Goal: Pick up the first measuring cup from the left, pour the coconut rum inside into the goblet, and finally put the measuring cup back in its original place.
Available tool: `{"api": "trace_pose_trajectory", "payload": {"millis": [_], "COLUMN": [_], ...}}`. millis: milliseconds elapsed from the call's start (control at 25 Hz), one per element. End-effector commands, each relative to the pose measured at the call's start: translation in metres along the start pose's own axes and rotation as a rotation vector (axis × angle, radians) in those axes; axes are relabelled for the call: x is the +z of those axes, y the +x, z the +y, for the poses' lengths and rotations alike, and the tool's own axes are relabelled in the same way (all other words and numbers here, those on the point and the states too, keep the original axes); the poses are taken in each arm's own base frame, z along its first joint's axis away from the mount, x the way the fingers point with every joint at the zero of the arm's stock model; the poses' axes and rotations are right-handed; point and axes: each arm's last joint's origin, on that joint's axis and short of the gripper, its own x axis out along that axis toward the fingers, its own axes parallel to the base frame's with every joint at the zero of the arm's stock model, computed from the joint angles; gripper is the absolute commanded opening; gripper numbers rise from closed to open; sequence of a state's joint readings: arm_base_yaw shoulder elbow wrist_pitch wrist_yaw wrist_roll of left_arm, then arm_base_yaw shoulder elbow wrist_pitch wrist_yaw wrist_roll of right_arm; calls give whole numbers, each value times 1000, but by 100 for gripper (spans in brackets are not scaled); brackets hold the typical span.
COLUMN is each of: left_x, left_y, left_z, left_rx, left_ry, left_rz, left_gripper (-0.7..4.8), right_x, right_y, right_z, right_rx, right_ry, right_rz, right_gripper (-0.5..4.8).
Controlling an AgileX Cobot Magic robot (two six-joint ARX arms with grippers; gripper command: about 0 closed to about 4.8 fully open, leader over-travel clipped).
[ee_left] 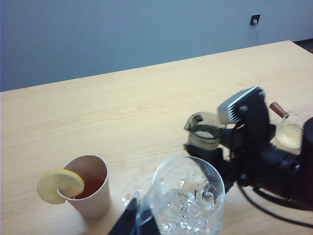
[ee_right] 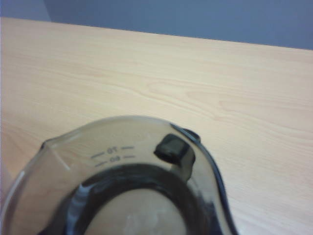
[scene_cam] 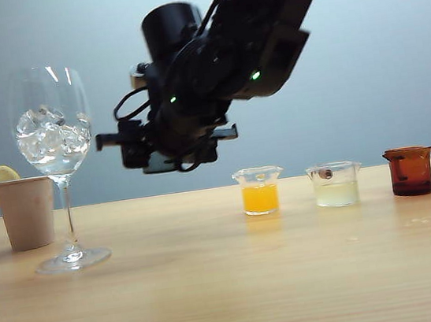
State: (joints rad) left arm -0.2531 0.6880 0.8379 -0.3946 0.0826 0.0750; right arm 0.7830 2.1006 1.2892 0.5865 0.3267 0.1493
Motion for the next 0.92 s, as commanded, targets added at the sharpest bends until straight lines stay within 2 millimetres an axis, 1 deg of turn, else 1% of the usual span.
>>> {"api": "trace_pose_trajectory", "payload": {"millis": [40, 80, 160, 240, 320, 519, 679, 919], "left_x": [3, 3, 3, 3, 3, 3, 3, 3], "left_y": [-2, -2, -2, -2, -2, -2, -2, -2], "left_z": [0, 0, 0, 0, 0, 0, 0, 0], "left_rx": [2, 2, 2, 2, 2, 2, 2, 2], "left_ry": [4, 4, 4, 4, 4, 4, 4, 4], "left_rz": [-16, -16, -16, -16, -16, -16, -16, -16], "left_gripper": [-5, -5, -5, -5, -5, -5, -5, -5], "right_x": [18, 24, 31, 47, 60, 84, 97, 104], "right_y": [-19, -28, -38, -53, -63, -83, -94, -103], "right_z": [-3, -6, -8, -11, -11, -12, -12, -12], "right_rx": [91, 125, 152, 180, 245, 328, 408, 456], "right_ry": [-3, -5, -4, -24, -41, -46, -62, -68], "right_rz": [-40, -46, -52, -47, -45, -66, -78, -61], "right_gripper": [201, 201, 201, 201, 201, 201, 201, 201]}}
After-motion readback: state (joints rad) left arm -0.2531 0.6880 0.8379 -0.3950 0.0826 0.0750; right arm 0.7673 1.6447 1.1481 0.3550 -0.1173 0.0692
